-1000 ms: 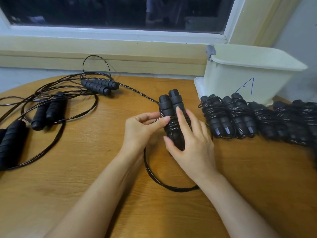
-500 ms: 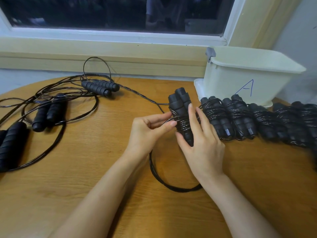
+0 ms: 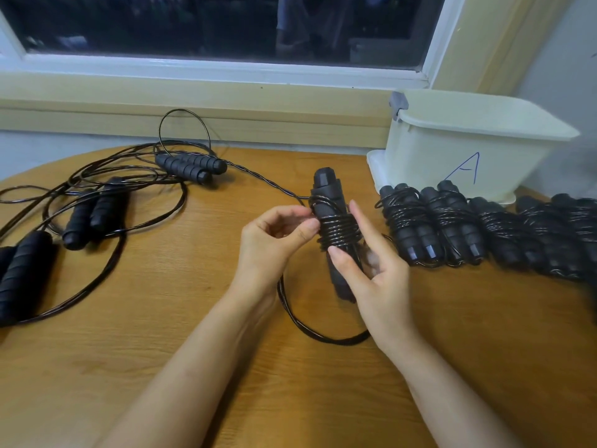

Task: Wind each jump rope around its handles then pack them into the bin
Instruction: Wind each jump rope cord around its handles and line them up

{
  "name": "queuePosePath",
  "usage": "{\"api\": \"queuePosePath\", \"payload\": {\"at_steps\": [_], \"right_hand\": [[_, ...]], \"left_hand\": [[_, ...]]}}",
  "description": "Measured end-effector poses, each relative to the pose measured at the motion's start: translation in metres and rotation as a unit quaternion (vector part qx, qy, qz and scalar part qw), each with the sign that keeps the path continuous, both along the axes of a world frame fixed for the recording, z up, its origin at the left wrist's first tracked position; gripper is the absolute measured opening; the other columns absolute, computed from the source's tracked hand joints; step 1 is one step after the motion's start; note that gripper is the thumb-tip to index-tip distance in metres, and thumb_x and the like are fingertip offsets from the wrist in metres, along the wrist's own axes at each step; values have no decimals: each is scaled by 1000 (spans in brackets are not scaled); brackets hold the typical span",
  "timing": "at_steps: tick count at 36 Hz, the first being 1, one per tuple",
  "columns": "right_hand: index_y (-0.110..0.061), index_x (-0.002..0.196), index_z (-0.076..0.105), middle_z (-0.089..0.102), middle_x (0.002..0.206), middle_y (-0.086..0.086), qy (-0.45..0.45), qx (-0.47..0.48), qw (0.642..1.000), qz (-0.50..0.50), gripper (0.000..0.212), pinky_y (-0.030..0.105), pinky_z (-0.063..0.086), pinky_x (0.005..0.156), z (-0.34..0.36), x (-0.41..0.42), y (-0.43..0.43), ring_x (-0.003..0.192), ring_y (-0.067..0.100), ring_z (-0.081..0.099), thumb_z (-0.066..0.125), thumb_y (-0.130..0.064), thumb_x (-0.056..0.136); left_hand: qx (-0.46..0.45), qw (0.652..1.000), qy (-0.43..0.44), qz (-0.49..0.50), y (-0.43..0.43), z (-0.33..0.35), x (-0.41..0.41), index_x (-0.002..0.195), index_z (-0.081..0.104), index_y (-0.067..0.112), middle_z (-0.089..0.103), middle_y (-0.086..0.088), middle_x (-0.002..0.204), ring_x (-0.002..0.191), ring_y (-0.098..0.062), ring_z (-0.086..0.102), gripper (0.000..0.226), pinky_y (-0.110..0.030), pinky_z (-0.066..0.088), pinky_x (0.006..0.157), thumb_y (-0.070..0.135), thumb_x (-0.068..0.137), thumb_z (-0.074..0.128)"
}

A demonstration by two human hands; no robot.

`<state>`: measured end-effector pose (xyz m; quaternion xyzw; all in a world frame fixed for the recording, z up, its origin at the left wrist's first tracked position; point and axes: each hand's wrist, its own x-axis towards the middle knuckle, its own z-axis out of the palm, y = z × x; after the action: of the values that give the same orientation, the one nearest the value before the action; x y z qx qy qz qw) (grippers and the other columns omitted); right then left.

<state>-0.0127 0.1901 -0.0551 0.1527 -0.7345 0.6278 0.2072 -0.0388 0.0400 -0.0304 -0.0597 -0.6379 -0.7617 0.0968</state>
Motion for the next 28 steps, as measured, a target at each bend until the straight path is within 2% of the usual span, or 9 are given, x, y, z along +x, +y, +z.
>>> {"api": "queuePosePath", "payload": {"at_steps": [5, 8, 10, 14, 18, 22, 24, 26, 28], "right_hand": [[-26, 141, 47, 65, 125, -24, -56, -65, 994, 70, 57, 18, 51, 91, 7, 3, 1, 117, 6, 63, 63, -2, 93], [-23, 141, 46, 65, 123, -25, -72, -85, 990, 87, 56, 15, 49, 90, 9, 3, 1, 117, 1, 61, 61, -1, 92], [-25, 140, 47, 63, 129, -18, -75, -96, 988, 96, 54, 17, 49, 93, 11, 4, 0, 121, 1, 58, 61, -7, 91], [-28, 139, 47, 60, 133, -18, -73, -78, 989, 103, 52, 19, 48, 97, 9, 0, 1, 125, 1, 55, 61, -7, 94], [-31, 140, 47, 47, 146, -6, -14, 24, 999, 25, 47, 25, 41, 109, 2, -6, 3, 138, 8, 43, 59, -20, 95], [-14, 144, 48, 50, 144, -3, 62, 128, 989, -49, 46, 10, 34, 105, -1, -7, 0, 134, -2, 42, 56, -15, 98], [-19, 150, 40, 45, 149, -4, 62, 186, 979, -62, 59, 7, 35, 102, -3, -5, -3, 134, -6, 40, 58, -34, 96], [-24, 155, 30, 41, 152, -5, 64, 267, 956, -98, 80, 15, 45, 95, -5, -4, -4, 131, 2, 46, 58, -57, 88], [-22, 155, 27, 45, 150, -2, 90, 325, 930, -143, 86, 26, 53, 84, -5, -4, -5, 124, 15, 57, 56, -64, 84]], "left_hand": [[37, 998, -36, -28, 1, 0, -2, 123, 57, 16, 71, 2, 89, 93, -10, 68, 57, -17, 52, 81, 23, 69, 73], [-4, 998, -57, -34, -2, -2, -5, 137, 53, 19, 67, 1, 106, 107, -11, 64, 70, -27, 51, 95, 32, 71, 72], [-28, 995, -65, -69, -5, -1, -4, 134, 57, 16, 69, 0, 118, 115, -11, 61, 61, -31, 47, 103, 34, 77, 67], [-54, 990, -69, -112, -4, -1, -2, 119, 66, 13, 71, -3, 117, 114, -12, 62, 43, -28, 45, 101, 37, 85, 57], [-40, 992, -85, -83, -2, -3, -3, 113, 64, 5, 73, 2, 100, 99, -9, 66, 44, -24, 50, 92, 36, 82, 61], [-29, 996, -74, -32, 2, -4, -3, 108, 63, 7, 70, 5, 90, 87, -5, 65, 43, -19, 52, 79, 36, 75, 66], [-28, 997, -72, -4, 4, -5, -2, 108, 64, 6, 68, -5, 96, 91, -14, 63, 50, -27, 53, 84, 40, 71, 69], [-29, 997, -72, 14, 5, -4, -2, 106, 64, 5, 66, -14, 98, 90, -20, 62, 54, -34, 52, 86, 42, 67, 71], [-33, 997, -66, 21, 5, -5, -1, 102, 64, 6, 65, -14, 95, 86, -19, 62, 53, -33, 54, 82, 43, 65, 73]]}}
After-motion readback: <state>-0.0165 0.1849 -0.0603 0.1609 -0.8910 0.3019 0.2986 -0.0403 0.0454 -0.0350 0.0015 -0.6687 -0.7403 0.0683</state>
